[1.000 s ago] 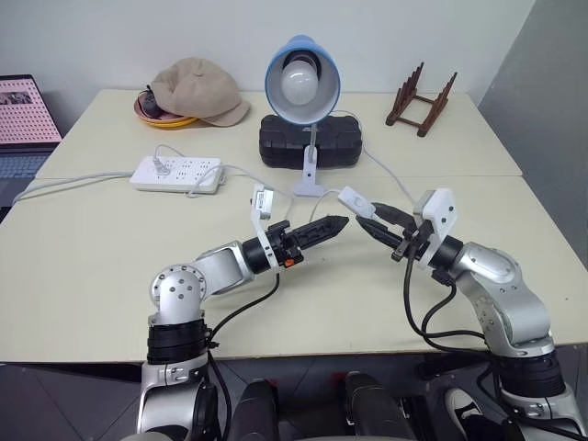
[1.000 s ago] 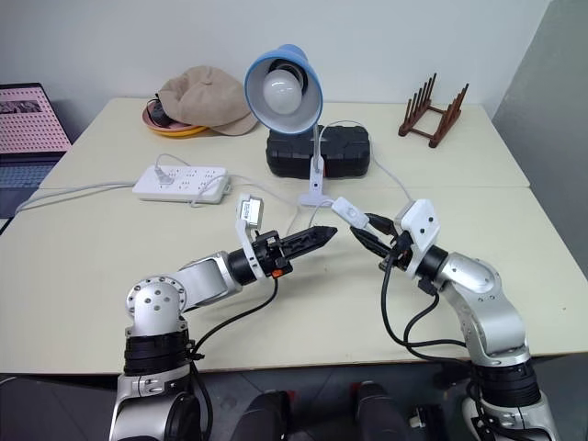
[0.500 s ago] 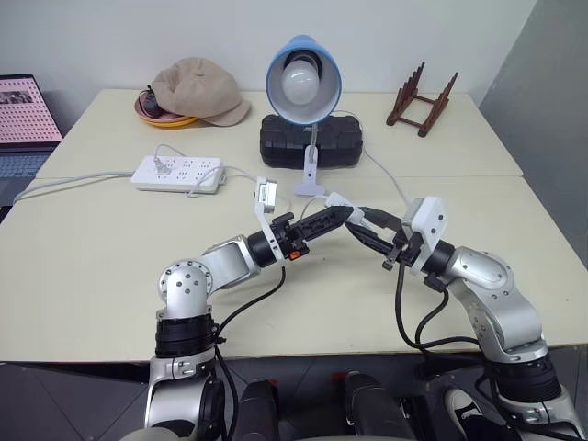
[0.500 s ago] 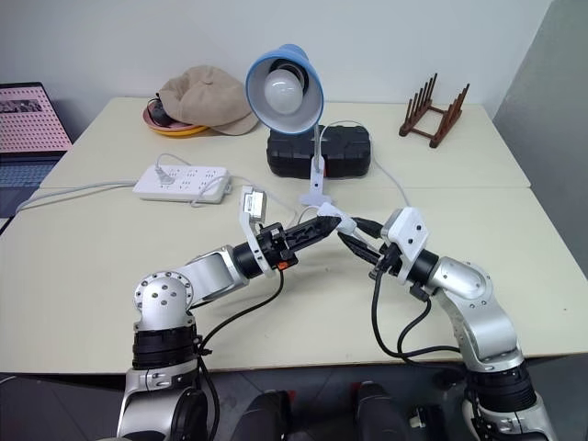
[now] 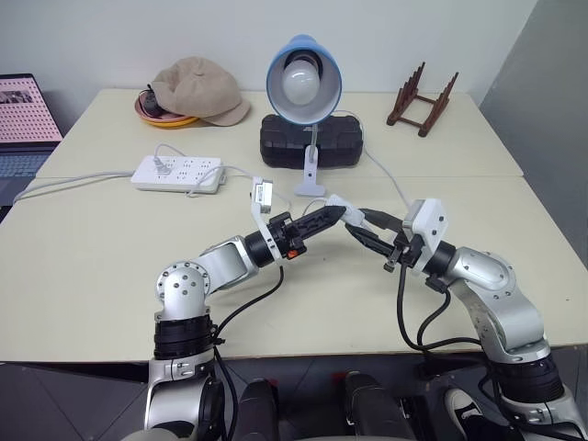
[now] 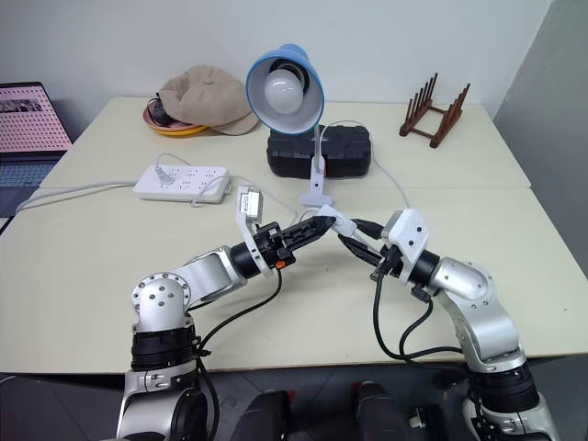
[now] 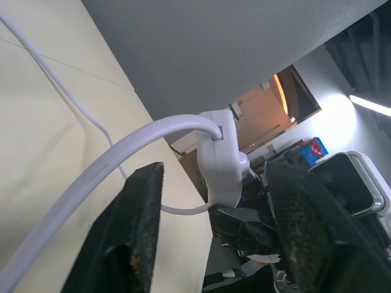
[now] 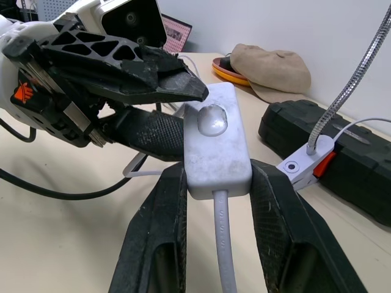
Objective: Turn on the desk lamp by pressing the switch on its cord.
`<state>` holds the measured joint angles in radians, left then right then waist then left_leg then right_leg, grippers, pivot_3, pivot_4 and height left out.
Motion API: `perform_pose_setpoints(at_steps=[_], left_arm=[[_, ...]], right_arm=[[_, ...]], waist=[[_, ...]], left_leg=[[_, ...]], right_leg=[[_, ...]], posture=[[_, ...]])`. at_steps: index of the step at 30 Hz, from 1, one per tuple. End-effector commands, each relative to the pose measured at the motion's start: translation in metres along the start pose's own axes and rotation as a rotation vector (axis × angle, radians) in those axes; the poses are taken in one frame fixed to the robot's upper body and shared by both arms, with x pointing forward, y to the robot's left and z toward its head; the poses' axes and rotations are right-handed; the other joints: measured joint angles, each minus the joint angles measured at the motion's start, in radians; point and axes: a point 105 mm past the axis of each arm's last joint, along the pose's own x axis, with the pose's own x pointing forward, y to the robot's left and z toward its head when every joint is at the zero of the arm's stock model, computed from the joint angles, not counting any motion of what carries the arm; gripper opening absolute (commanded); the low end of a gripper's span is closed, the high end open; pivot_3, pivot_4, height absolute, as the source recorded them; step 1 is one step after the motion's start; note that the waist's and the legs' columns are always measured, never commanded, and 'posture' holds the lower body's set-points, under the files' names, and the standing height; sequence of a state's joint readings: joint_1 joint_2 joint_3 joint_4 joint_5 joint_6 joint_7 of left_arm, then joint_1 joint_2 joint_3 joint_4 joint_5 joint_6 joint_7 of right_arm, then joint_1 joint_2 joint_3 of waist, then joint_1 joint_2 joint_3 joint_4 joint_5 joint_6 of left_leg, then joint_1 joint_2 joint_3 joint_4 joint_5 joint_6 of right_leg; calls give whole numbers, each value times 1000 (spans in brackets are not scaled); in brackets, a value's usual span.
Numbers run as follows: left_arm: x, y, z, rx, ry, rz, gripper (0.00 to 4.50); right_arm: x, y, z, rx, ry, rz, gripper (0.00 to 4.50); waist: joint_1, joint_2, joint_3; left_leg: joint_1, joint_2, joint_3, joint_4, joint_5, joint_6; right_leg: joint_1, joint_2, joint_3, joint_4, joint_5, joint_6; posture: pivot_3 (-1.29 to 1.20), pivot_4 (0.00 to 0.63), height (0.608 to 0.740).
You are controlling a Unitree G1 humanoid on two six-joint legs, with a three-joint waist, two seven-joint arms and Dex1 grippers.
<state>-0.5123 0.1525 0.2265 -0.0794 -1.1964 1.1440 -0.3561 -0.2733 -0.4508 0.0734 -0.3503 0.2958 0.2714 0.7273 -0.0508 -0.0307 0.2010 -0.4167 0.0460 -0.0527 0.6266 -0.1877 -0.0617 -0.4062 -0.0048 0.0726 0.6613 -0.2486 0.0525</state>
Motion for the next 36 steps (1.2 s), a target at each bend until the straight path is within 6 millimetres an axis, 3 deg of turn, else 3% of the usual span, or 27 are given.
perform_pose_setpoints(at_steps=[1,7,17,18,21,28,32,35,36], left_arm=[[3,-11,6,24,-22,-42,1658],[2,-12,7,19,-30,-43,535],[-2,-13,2,53,-14,-22,465],[-2,-14,2,55,-12,-25,1165],[-7,-12,1,64,-9,-11,1657],[-39,-12,-5,126,27,67,3086],[-71,-19,2,359,116,190,3773],[-83,-31,18,577,198,237,4475],[-87,-34,24,633,217,249,4475]], right_arm=[[2,6,16,-54,-51,29,1073],[3,7,17,-55,-54,36,1073],[5,5,17,-48,-55,39,1073],[6,5,17,-46,-56,39,1073],[8,2,17,-34,-60,38,1073],[16,-17,7,52,-38,0,1073],[17,-41,-30,73,121,-26,1073],[18,-45,-51,100,216,15,1073],[18,-46,-57,110,247,26,1073]], waist=[[0,0,0],[0,0,0],[0,0,0],[-1,0,0],[0,0,0],[-5,0,0],[-6,-1,1],[-6,-2,2],[-5,-2,2]], left_leg=[[0,0,0,0,0,0],[0,0,0,0,0,0],[0,0,0,-1,0,0],[0,0,0,-1,0,0],[0,0,0,-1,0,0],[0,0,0,-3,0,0],[0,0,0,-3,0,0],[0,0,1,-3,0,0],[-1,0,1,-3,0,0]], right_leg=[[0,0,0,0,0,0],[0,0,0,0,0,0],[0,0,0,-1,0,0],[0,0,0,-1,0,0],[0,0,0,-1,0,0],[-1,0,0,-2,0,-1],[-1,-1,0,-2,-1,-1],[-2,-1,0,-3,-1,-2],[-3,-1,0,-3,-1,-2]], posture=[[0,150,740],[0,150,740],[0,150,740],[0,150,740],[0,150,740],[0,150,740],[0,150,740],[0,150,740],[0,150,740]])
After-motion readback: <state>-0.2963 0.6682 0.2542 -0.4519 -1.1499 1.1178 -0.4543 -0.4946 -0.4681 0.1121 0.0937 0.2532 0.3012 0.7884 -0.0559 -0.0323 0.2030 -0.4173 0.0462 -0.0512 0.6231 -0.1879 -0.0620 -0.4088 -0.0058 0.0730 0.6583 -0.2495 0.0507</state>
